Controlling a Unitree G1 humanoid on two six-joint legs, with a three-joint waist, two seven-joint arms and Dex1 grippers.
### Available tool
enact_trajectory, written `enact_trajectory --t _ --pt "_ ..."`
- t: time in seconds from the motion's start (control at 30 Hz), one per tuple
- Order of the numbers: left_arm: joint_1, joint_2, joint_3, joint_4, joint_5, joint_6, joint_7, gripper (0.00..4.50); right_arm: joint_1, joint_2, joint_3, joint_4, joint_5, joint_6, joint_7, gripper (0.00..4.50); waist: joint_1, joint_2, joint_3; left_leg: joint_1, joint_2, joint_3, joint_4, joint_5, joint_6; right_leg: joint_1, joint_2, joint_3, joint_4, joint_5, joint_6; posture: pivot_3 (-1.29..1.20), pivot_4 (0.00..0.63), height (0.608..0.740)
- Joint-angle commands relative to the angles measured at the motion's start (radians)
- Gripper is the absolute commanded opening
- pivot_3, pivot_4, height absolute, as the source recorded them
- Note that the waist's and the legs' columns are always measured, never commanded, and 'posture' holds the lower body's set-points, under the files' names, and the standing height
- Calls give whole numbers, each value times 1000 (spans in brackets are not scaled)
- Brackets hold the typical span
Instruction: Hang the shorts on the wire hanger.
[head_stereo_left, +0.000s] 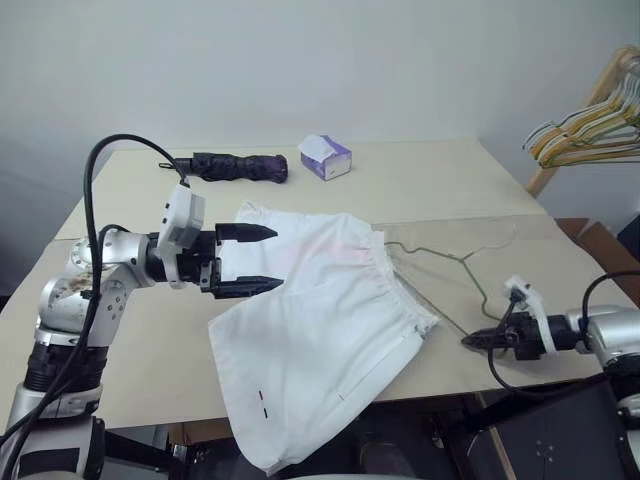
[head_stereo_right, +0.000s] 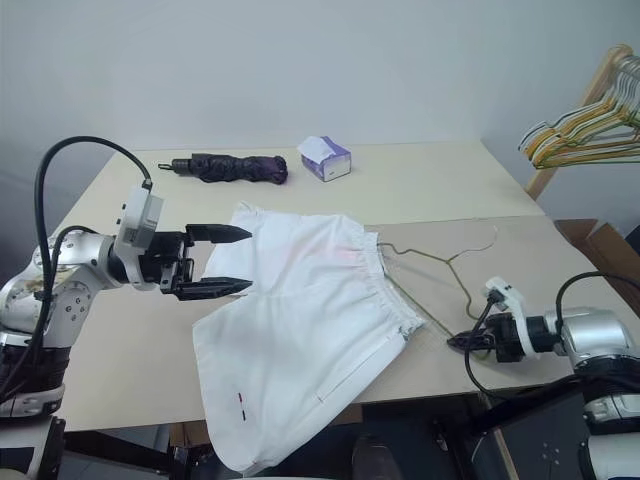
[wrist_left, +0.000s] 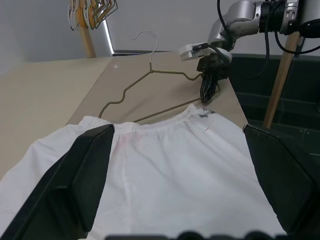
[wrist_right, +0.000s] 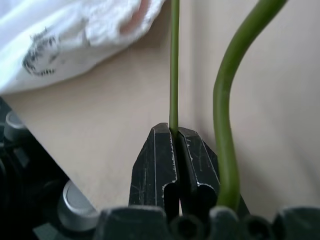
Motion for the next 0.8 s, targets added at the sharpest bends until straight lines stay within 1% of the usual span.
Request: enact_trajectory --t 0.03,0.1,0.23,0.33,0.43,0.5,0.6,0.67,0.8 --pt "-17 9 13 -19 3 -14 0 4450 -52 -4 10 5 -16 -4 26 0 0 0 0 0 0 0 0 0 0 0 0 0 0 0 0 23 23 740" --pt "-16 11 15 -19 4 -15 0 4450 -85 13 21 44 -37 -23 19 0 -1 0 0 0 0 0 0 0 0 0 0 0 0 0 0 28 23 740" --pt "-10 15 18 -25 6 -16 0 4450 -222 97 39 191 -92 -44 -40 0 -3 0 0 0 0 0 0 0 0 0 0 0 0 0 0 41 21 740" --pt "-10 17 19 -29 6 -13 1 4450 -294 142 59 284 -132 -83 -34 0 -1 0 0 0 0 0 0 0 0 0 0 0 0 1 -1 52 20 740" --pt "-8 19 22 -33 7 -13 3 4450 -346 172 83 348 -160 -117 13 0 6 0 0 -1 0 0 0 0 0 0 0 0 0 3 -4 62 18 740" --pt "-5 22 26 -37 7 -14 6 4450 -370 183 92 373 -171 -142 54 0 9 0 0 -1 0 0 0 0 0 0 0 0 0 3 -4 62 18 740" --pt "0 25 29 -39 7 -18 9 4450 -404 196 117 420 -213 -170 76 0 8 0 0 -1 0 0 0 0 0 0 0 0 0 3 -4 73 14 740" --pt "2 27 31 -41 8 -21 11 4450 -431 204 117 462 -232 -188 69 0 8 0 0 -1 0 -1 0 0 0 0 0 0 0 3 -4 80 10 740" --pt "9 26 31 -45 9 -26 14 4450 -492 243 99 558 -266 -218 5 0 3 0 0 -1 0 0 0 0 0 0 0 0 1 3 -5 80 10 740"
